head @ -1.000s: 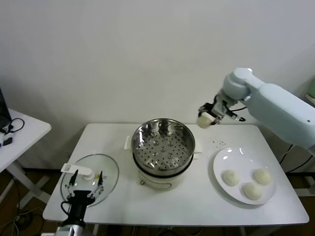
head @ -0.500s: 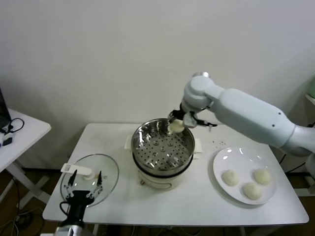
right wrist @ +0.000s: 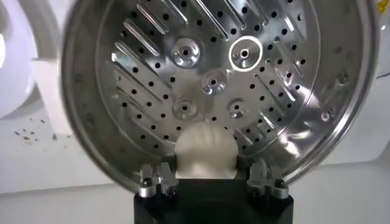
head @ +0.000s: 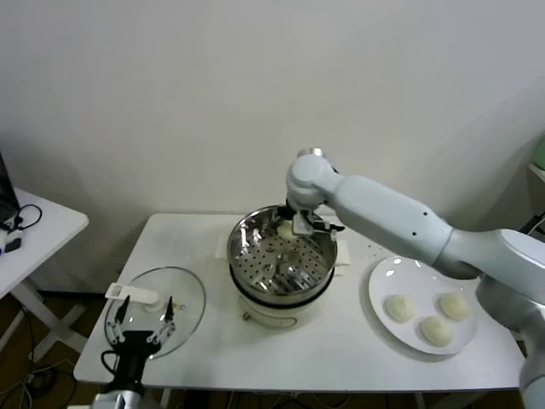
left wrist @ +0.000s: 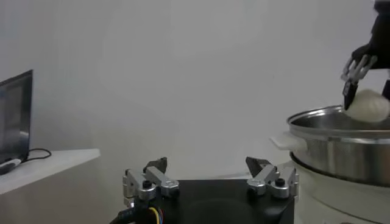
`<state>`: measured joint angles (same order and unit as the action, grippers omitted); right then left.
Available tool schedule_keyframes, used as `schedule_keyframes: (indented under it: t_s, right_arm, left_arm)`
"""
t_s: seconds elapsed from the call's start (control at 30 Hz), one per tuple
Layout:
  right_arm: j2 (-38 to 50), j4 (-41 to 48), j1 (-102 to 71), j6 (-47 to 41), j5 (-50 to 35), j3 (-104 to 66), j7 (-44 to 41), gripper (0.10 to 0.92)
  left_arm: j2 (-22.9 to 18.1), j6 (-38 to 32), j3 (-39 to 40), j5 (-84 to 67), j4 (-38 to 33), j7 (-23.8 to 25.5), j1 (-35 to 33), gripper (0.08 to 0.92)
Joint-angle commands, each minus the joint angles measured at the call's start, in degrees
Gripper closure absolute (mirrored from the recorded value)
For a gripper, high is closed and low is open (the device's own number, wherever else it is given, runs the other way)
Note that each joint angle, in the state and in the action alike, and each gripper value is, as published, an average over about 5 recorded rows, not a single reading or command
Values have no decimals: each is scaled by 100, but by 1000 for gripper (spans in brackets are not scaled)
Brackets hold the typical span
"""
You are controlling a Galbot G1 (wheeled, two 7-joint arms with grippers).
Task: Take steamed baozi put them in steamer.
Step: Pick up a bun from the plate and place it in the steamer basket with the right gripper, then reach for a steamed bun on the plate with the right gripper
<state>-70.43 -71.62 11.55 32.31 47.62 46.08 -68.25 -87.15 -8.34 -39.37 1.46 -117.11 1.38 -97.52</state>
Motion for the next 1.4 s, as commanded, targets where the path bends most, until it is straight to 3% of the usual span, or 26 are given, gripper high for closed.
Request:
schedule_keyframes:
  t_s: [0.03, 0.47, 0.67, 0.9, 1.03, 1.17, 1.4]
  right_arm:
    - [-395, 529, -262, 185, 601, -119, 77, 381]
    - [-454, 569, -410, 270, 717, -90, 179, 353]
    - [-399, 479, -334, 370, 626, -125, 112, 229]
    - [113, -192, 98, 496, 12, -34, -202, 203]
    - [883, -879, 766, 247, -989, 365, -429, 203]
    - [1724, -1281, 1554, -730, -2612, 808, -598, 203]
    - [3030, -985, 2443, -2430, -5395, 1521, -614, 203]
  left_arm:
    - [-7, 4, 3, -17, 15, -5, 0, 177]
    - [-8, -9, -16, -56, 66, -21, 9, 177]
    - [-9, -23, -27, -57, 81, -26, 0, 177]
    - [-11, -17, -21, -58, 83, -41, 14, 177]
    - [-15, -14, -10, -63, 87, -48, 20, 177]
    - [-11, -7, 4, -71, 66, -45, 32, 177]
    - [9, 73, 76, -43, 43, -24, 110, 177]
